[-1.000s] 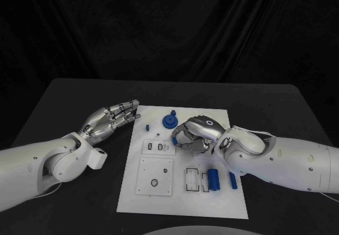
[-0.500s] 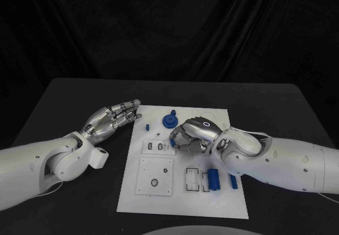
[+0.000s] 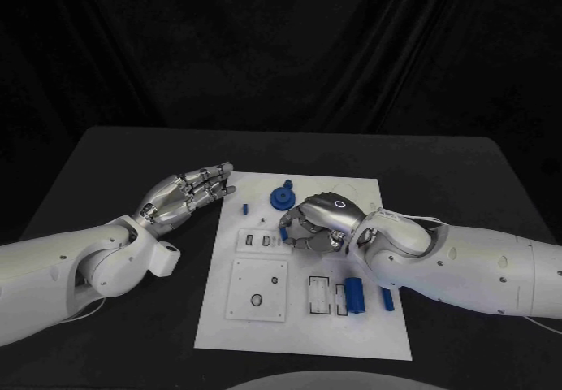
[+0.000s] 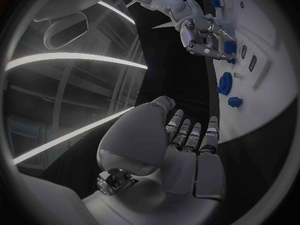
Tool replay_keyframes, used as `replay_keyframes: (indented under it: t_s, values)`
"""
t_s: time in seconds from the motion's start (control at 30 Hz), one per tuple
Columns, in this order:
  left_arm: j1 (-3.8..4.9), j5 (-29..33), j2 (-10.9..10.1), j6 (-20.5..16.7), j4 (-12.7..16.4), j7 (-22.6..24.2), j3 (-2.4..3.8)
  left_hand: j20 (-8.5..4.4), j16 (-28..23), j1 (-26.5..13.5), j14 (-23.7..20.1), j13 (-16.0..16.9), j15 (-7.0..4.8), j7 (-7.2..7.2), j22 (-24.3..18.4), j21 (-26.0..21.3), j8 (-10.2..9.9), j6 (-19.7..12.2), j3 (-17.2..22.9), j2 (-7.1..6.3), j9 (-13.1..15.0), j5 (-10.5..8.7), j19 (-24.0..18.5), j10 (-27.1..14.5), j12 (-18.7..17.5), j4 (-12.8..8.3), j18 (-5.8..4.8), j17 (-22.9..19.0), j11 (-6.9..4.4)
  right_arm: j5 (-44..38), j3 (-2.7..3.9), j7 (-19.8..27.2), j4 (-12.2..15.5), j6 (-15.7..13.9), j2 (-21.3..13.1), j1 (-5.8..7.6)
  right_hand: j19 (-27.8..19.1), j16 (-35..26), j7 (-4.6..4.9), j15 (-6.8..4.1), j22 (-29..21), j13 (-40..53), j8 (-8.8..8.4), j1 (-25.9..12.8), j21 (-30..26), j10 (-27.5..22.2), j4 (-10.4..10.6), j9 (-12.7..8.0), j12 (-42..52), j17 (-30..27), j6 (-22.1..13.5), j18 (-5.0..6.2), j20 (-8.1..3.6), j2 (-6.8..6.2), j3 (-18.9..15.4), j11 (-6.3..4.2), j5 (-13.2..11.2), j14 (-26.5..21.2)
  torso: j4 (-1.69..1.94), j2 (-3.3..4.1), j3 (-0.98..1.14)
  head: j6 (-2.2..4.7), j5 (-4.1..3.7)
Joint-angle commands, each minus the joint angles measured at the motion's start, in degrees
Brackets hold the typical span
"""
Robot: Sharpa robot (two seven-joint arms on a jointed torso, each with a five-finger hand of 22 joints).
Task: Assemble the parts on the task board
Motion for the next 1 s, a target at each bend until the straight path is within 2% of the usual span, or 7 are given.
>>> replay_keyframes:
  t_s: [0.03,0.3,0.53,0.73,0.8,0.9,1.0]
  values:
    - [-0.06,0.1,0.2,0.7,0.1,10.7,0.04,0.05,0.3,0.0,0.2,0.0,0.26,0.19,0.1,0.3,0.2,-0.2,0.3,0.43,0.0,-0.14,0.4,-0.1,0.3,-0.1,1.07,0.1,0.53,-0.5,-0.06,-1.4,-0.1,2.1,0.0,-0.26,1.3,0.2,0.22,0.41,9.5,9.5,-0.97,-0.6,-0.3,2.6,-0.2,-0.4,-0.2,0.1,-1.2,0.57,0.48,-0.57,0.4,0.47,-2.0,2.9,-0.01,0.01,-0.04,-0.18,0.03]
    - [-0.06,0.1,0.3,0.7,0.0,10.6,0.04,0.05,0.3,0.0,0.2,0.0,0.26,0.19,0.1,0.3,0.2,-0.2,0.3,0.43,0.0,-0.14,0.4,-0.1,0.3,-0.1,1.07,0.1,0.53,-0.5,-0.06,-1.6,-0.1,3.2,0.1,-0.27,1.1,0.6,0.55,0.25,9.4,9.2,-3.02,-0.9,-0.8,2.4,-0.7,-1.4,-0.4,0.2,-4.0,0.68,0.44,-1.26,0.1,0.23,-5.4,2.9,-0.04,0.06,-0.03,-0.28,0.08]
    - [-0.06,0.1,0.3,0.6,0.0,10.7,0.04,0.05,0.3,0.0,0.1,0.0,0.26,0.2,0.0,0.3,0.1,-0.3,0.4,0.49,0.0,-0.14,0.4,-0.1,0.3,-0.1,1.07,0.1,0.53,-0.5,-0.06,-1.3,-0.1,3.1,0.0,-0.27,1.1,0.6,0.48,-0.03,9.5,8.9,-5.14,-1.6,-1.1,2.2,-0.3,-3.4,-0.6,-0.1,-8.5,0.71,0.18,-1.72,-1.1,-0.13,-10.2,2.7,-0.09,0.05,-0.02,-0.32,0.16]
    - [-0.07,0.1,0.1,0.1,0.2,11.0,0.04,0.05,0.3,0.0,0.1,0.0,0.25,0.2,0.0,0.3,0.2,-0.2,0.4,0.49,0.0,-0.15,0.4,-0.1,0.3,-0.1,1.07,0.1,0.53,-0.5,-0.06,0.1,0.6,0.4,-1.0,-0.26,1.2,0.6,0.29,-0.14,9.7,8.7,-5.01,-1.9,-1.2,2.1,2.5,-5.6,-0.7,-0.2,-11.7,0.72,0.06,-3.2,-2.6,-0.29,-14.4,2.7,-0.05,0.0,-0.01,0.16,0.51]
    - [-0.07,0.1,0.1,-0.1,0.3,11.2,0.04,0.04,0.3,0.0,0.1,0.0,0.23,0.2,0.0,0.3,0.2,-0.1,0.5,0.46,0.0,-0.15,0.3,-0.1,0.3,-0.1,1.07,0.1,0.53,-0.5,-0.05,0.5,1.1,-0.5,-1.7,-0.24,1.2,0.7,0.22,-0.16,9.7,8.6,-4.94,-1.5,-1.3,2.1,4.2,-6.3,-0.7,-0.3,-12.3,0.73,-0.03,-3.97,-3.1,-0.46,-15.6,2.7,-0.04,0.0,0.0,0.49,0.63]
    - [-0.07,0.1,-0.2,-0.9,0.6,11.4,0.04,0.0,0.2,0.0,0.1,0.0,0.07,0.21,0.0,0.2,0.2,0.0,0.5,0.19,0.0,-0.13,0.2,-0.2,0.3,-0.4,1.06,0.0,0.48,-0.5,-0.04,1.4,2.5,-2.4,-3.1,-0.05,1.2,0.9,0.03,-0.29,9.8,8.6,-4.95,0.1,-1.4,2.1,9.5,-8.0,-0.7,0.0,-14.0,0.72,-0.17,-6.25,-4.8,-0.55,-17.4,2.7,-0.04,0.0,0.01,0.88,0.84]
    - [-0.06,0.1,-0.6,-2.5,1.3,11.6,0.05,-0.04,0.3,0.1,0.1,0.0,-0.02,0.2,0.0,0.2,0.3,0.1,0.5,-0.17,0.1,-0.14,0.1,-0.2,0.5,-0.7,1.06,0.1,0.41,-0.5,-0.03,2.3,4.1,-4.7,-4.5,0.58,1.2,1.3,-0.08,-0.39,9.9,8.2,-4.99,0.2,-1.3,1.9,10.1,-8.5,-0.9,0.6,-14.5,0.69,-0.19,-6.97,-5.5,-0.55,-17.6,2.8,-0.02,-0.07,0.01,1.12,0.88]
